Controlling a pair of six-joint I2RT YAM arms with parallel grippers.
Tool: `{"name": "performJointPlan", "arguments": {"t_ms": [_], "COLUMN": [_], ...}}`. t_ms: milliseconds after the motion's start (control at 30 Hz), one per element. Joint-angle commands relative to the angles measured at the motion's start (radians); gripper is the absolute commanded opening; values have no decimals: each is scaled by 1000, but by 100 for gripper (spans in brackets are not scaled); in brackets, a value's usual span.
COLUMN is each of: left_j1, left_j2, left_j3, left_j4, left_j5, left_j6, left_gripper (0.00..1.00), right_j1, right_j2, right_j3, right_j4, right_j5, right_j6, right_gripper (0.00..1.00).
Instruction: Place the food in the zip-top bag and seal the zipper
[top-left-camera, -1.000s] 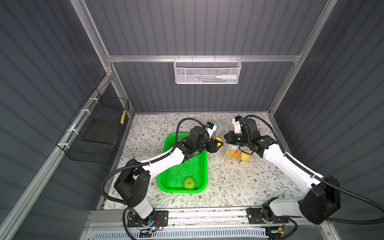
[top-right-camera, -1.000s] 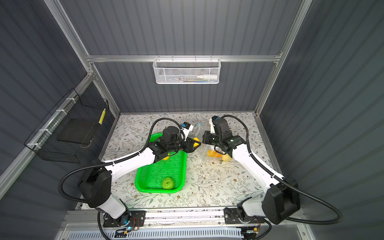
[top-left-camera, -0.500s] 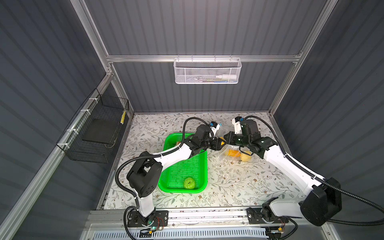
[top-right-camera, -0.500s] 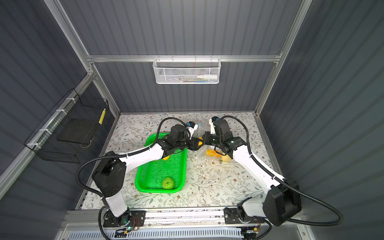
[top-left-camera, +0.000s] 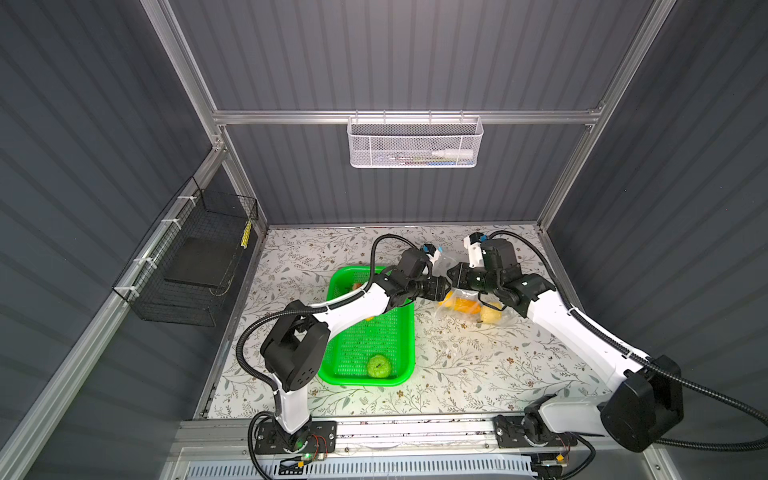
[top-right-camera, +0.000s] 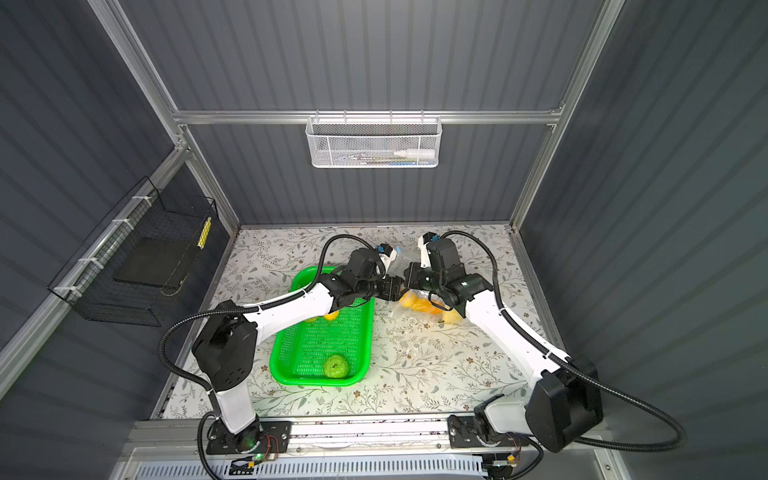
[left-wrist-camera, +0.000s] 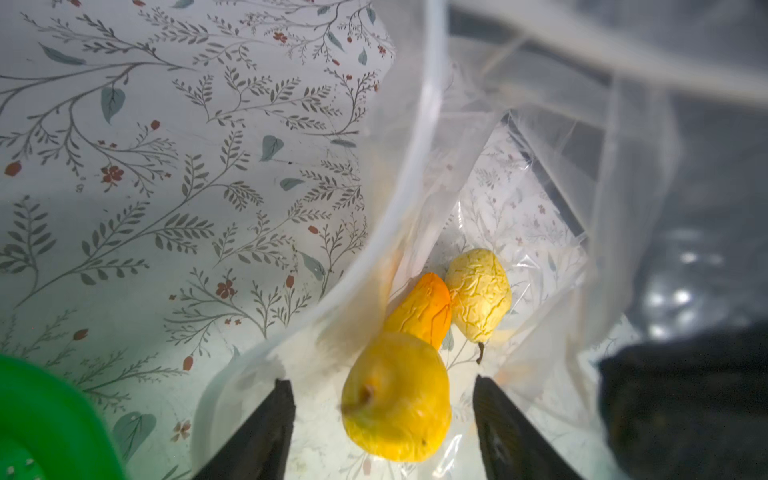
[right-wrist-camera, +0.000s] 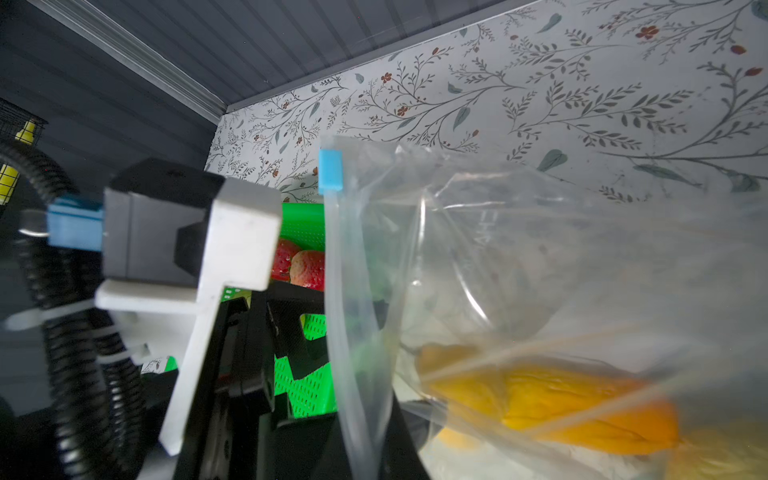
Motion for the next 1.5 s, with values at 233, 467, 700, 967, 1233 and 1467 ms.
{"name": "performJointPlan", "arguments": {"t_ms": [233,467,700,967,1233,1467], "left_j1": [-6,5,54,87,87,87], "left_j2": [-56,-186,-295,-180,-71,-43], "left_j3": [27,-49,-159,-135,-80,-62], "left_j4": [-51,-44,-24,55,107,139], "left_j5": [-16,17,-41,51,166,250], "left_j6": [11,-6,-6,-20,-59,-90], "left_gripper": [81,93,98,82,61,20], "right_j1": [-5,-7,-15,-17,-19,-22], "right_j2": [4,9,-6,-33,-55,-58], "right_j3": [-6,-7,1,0,-5,-5], "right_j4": [-28,-44,-33,-24,-28,-34], "right_j5": [54,95,78,44,54,65], "right_j6": [-4,4,-6,-10,-16,-23], "right_gripper": [10,10,10,10,9,10]}}
